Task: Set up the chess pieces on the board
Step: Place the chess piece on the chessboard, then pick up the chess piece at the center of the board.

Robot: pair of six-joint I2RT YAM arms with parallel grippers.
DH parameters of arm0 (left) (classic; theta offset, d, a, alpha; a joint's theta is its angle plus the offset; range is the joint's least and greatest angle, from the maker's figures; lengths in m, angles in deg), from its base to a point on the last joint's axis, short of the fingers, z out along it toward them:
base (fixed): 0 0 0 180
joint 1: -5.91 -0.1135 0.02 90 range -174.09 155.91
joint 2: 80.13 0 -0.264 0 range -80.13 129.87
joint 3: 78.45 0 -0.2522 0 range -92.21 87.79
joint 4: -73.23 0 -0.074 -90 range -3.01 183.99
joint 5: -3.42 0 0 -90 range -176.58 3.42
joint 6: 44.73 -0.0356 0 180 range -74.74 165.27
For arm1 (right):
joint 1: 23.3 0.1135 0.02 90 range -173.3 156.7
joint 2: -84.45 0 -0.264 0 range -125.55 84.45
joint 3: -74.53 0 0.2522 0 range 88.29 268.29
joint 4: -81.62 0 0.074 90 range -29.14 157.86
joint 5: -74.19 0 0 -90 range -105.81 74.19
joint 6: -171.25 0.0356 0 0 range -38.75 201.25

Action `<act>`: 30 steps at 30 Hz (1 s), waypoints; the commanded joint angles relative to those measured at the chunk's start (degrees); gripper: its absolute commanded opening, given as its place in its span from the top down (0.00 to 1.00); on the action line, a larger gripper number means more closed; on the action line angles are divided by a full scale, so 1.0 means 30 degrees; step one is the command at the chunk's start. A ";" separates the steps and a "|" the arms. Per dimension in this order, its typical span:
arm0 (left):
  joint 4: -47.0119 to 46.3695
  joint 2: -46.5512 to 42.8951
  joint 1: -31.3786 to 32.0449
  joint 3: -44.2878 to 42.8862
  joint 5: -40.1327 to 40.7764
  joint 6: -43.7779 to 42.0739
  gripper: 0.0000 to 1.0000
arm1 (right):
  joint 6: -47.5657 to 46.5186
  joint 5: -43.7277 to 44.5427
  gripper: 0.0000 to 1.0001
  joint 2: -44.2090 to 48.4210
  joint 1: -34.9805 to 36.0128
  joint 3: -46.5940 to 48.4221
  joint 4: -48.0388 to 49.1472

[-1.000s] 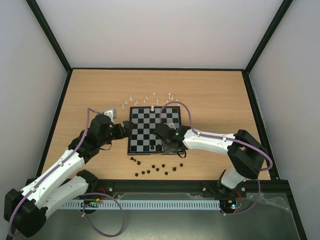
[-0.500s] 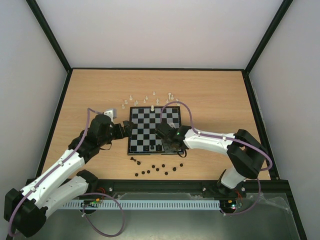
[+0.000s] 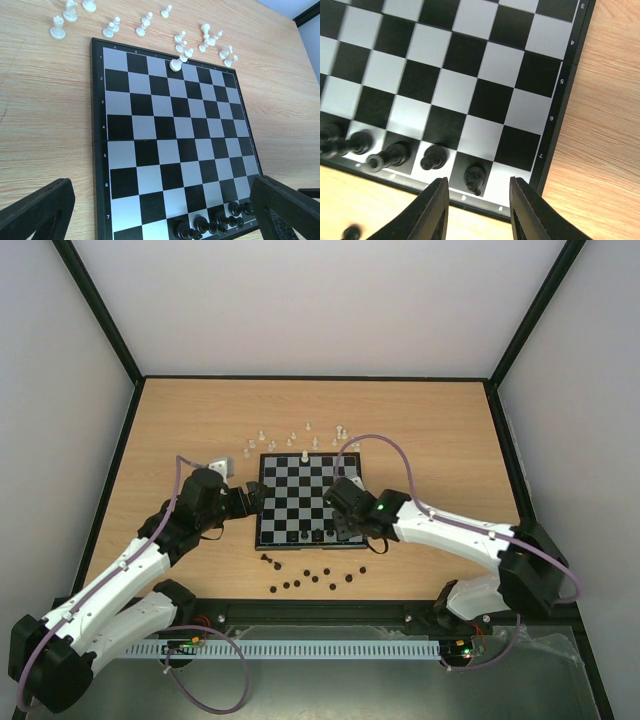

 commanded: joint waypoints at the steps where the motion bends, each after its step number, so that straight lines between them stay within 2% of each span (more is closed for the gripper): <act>1: 0.0322 0.0008 -0.0032 -0.0368 0.0392 0.0042 0.01 | -0.0189 -0.1271 0.65 0.1646 0.0109 -0.0048 -0.1035; 6: 0.0710 -0.0514 -0.0061 -0.0686 0.0574 0.0201 0.01 | -0.0539 -0.2403 0.64 0.1457 0.2011 0.0360 -0.0168; 16: 0.2590 -0.2439 -0.0061 -0.2234 0.0917 0.0266 0.01 | -0.1365 -0.3683 0.64 -0.2847 0.5194 0.3229 0.0825; 30: 0.4246 -0.4133 -0.0061 -0.3434 0.1400 0.0045 0.01 | -0.1920 -0.4514 0.64 -0.7694 0.6324 0.6711 0.0528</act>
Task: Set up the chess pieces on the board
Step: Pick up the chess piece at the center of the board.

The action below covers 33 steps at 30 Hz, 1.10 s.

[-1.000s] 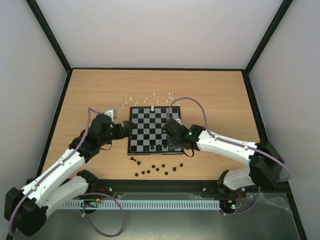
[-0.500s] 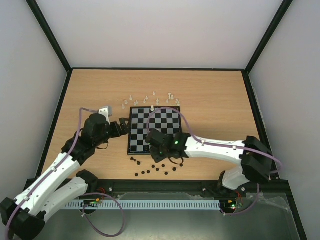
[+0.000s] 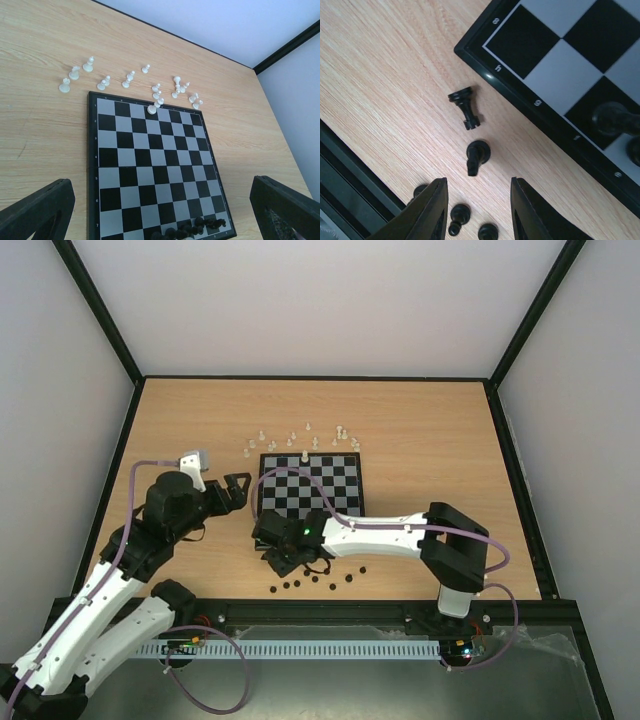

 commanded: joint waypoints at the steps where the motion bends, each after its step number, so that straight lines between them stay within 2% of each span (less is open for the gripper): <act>1: 0.0880 -0.0368 -0.0076 -0.0624 0.0312 -0.0193 0.01 | -0.0373 -0.0361 0.65 -0.1032 0.0364 0.1054 -0.0872; 11: 0.0820 -0.0371 -0.0061 -0.0395 0.0548 -0.0346 0.01 | -0.0296 -0.0141 0.66 -0.2500 0.0452 0.1712 -0.1422; 20: 0.0754 -0.0338 -0.0061 -0.0335 0.0577 -0.0362 0.01 | -0.0340 -0.0033 0.74 -0.3392 0.0454 0.2028 -0.1447; 26: 0.0754 -0.0356 -0.0074 -0.0283 0.0658 -0.0361 0.01 | -0.0384 0.0106 0.76 -0.3496 0.0445 0.2159 -0.1350; 33: 0.0769 -0.0333 -0.0090 -0.0225 0.0709 -0.0365 0.01 | -0.0348 0.0296 0.89 -0.3591 0.0454 0.2346 -0.1422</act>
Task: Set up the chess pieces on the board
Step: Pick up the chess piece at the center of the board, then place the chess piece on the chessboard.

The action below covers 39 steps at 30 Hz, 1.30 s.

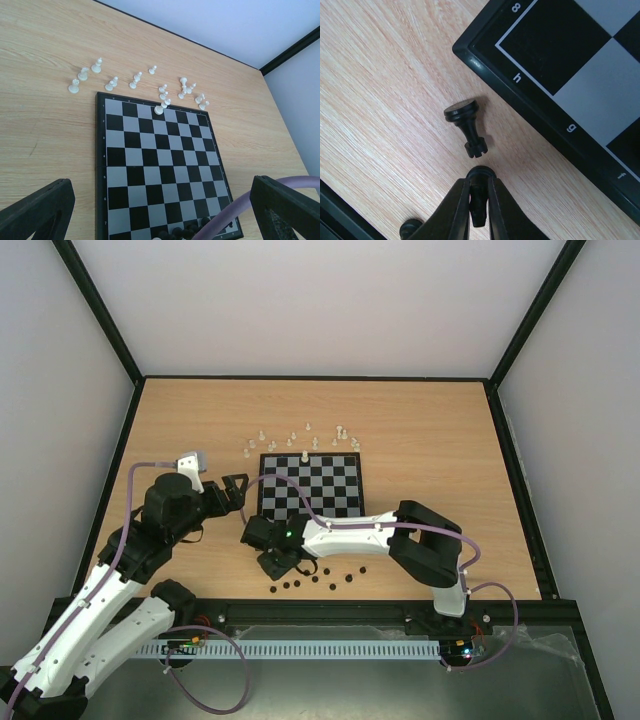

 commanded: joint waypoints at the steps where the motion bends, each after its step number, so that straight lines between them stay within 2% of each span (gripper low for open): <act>1: 0.0169 -0.0043 -0.0105 -0.0137 0.0157 -0.0204 0.01 | 0.0005 0.0394 0.90 -0.0214 0.0181 0.0412 -0.0944; 17: 0.0251 -0.0204 -0.0107 -0.0225 0.0185 -0.0210 0.01 | 0.0628 0.3273 0.93 0.1647 -0.0065 0.1225 -0.2199; 39: -0.0002 0.0098 -0.0120 -0.0110 0.0302 -0.0235 0.01 | -0.0376 0.2050 0.92 0.0703 -0.2238 0.1470 -0.0868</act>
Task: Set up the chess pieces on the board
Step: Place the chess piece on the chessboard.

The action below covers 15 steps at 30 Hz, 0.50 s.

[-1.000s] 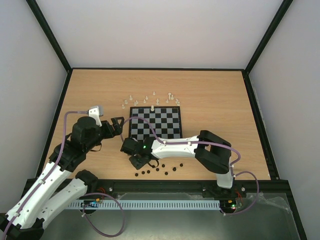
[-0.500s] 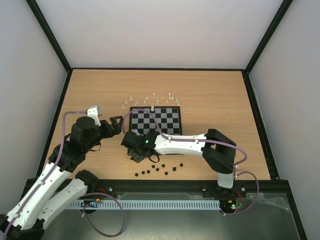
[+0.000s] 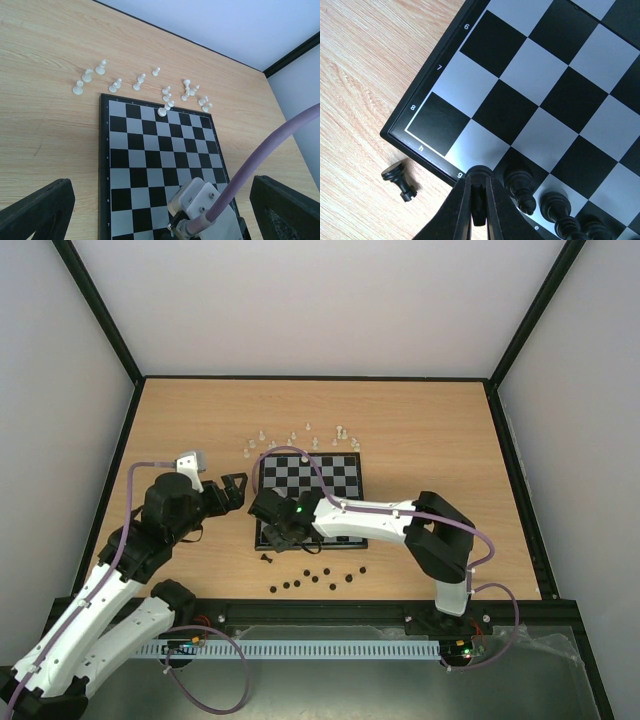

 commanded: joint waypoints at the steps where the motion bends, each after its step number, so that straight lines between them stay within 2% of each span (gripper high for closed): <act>1: -0.0011 0.0115 -0.0032 -0.0111 0.0087 -0.0219 0.01 | -0.0410 -0.0386 0.92 -0.0433 -0.0191 0.0568 -0.0076; 15: -0.0159 0.0406 -0.0054 -0.0074 0.0058 -0.0299 0.01 | -0.0680 -0.0825 0.91 -0.1328 -0.0528 0.0771 0.0271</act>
